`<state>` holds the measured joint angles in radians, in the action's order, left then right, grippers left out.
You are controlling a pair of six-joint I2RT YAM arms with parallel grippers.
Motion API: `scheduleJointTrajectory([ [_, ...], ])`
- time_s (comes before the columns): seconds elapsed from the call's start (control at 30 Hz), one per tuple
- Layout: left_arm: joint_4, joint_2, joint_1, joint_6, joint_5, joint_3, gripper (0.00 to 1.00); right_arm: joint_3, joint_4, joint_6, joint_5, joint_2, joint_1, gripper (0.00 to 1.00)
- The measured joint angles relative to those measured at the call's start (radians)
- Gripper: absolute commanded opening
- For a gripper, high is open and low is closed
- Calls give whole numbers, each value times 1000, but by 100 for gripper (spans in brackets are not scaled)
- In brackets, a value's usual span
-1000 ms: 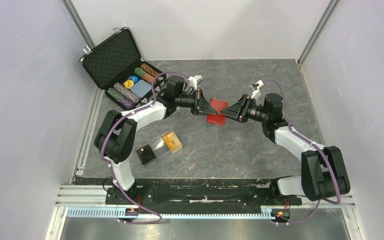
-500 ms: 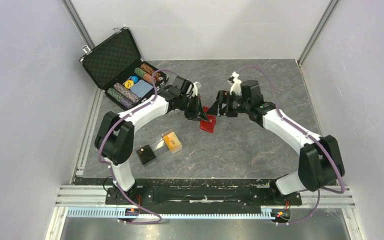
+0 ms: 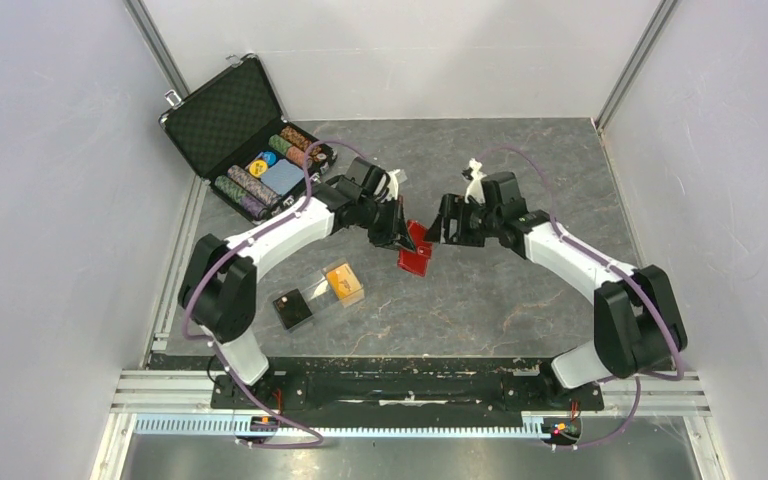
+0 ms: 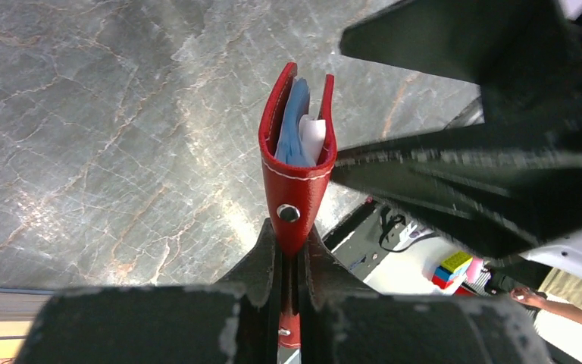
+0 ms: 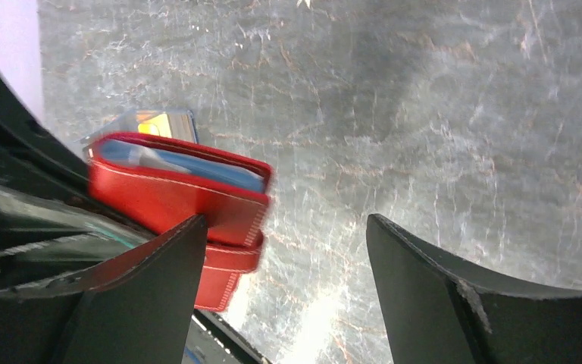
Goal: Put the credit cards into the card holder
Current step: Open the card holder.
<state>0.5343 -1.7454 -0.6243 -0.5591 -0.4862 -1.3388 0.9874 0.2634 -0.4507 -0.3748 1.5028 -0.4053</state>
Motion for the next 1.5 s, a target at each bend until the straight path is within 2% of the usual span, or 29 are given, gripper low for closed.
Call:
scheduleJointTrajectory([
  [0.13, -68, 65, 0, 0, -43, 56, 2, -179, -192, -94, -159, -66, 79, 79],
  [0.27, -132, 101, 1, -1, -78, 98, 2, -258, -346, -171, -293, -79, 123, 76],
  [0.37, -204, 116, 1, -4, -127, 129, 3, -270, -460, -222, -372, -85, 126, 64],
  [0.4, -230, 118, 1, -5, -148, 138, 3, -278, -527, -252, -400, -89, 126, 53],
  [0.5, -283, 119, 1, -15, -192, 154, 5, -317, -722, -350, -453, -99, 126, 8],
  [0.53, -291, 122, 6, -18, -201, 156, 10, -339, -786, -394, -461, -99, 135, 0],
  [0.63, -306, 132, 14, -29, -207, 160, 34, -369, -894, -466, -472, -97, 147, 0],
  [0.73, -314, 144, 19, -39, -206, 168, 49, -362, -893, -455, -483, -101, 145, 0],
  [0.83, -360, 156, 42, -53, -225, 206, 59, -326, -826, -411, -485, -119, 141, 0],
  [0.93, -455, 167, 70, -96, -270, 268, 60, -306, -825, -404, -486, -136, 142, 0],
  [1.07, -587, 168, 84, -166, -341, 329, 49, -302, -858, -435, -496, -135, 145, 0],
  [1.27, -665, 171, 84, -186, -389, 345, 39, -298, -867, -445, -495, -135, 149, 0],
  [1.3, -666, 174, 84, -186, -389, 346, 34, -293, -856, -438, -492, -134, 150, 0],
  [1.4, -667, 187, 84, -185, -391, 347, 9, -268, -806, -413, -481, -133, 150, 0],
  [1.43, -668, 190, 84, -186, -393, 347, 3, -266, -802, -410, -481, -133, 150, 5],
  [1.47, -668, 195, 84, -184, -395, 347, 2, -258, -784, -402, -478, -133, 150, 15],
  [1.5, -663, 200, 84, -183, -395, 346, 2, -251, -764, -393, -475, -133, 150, 30],
])
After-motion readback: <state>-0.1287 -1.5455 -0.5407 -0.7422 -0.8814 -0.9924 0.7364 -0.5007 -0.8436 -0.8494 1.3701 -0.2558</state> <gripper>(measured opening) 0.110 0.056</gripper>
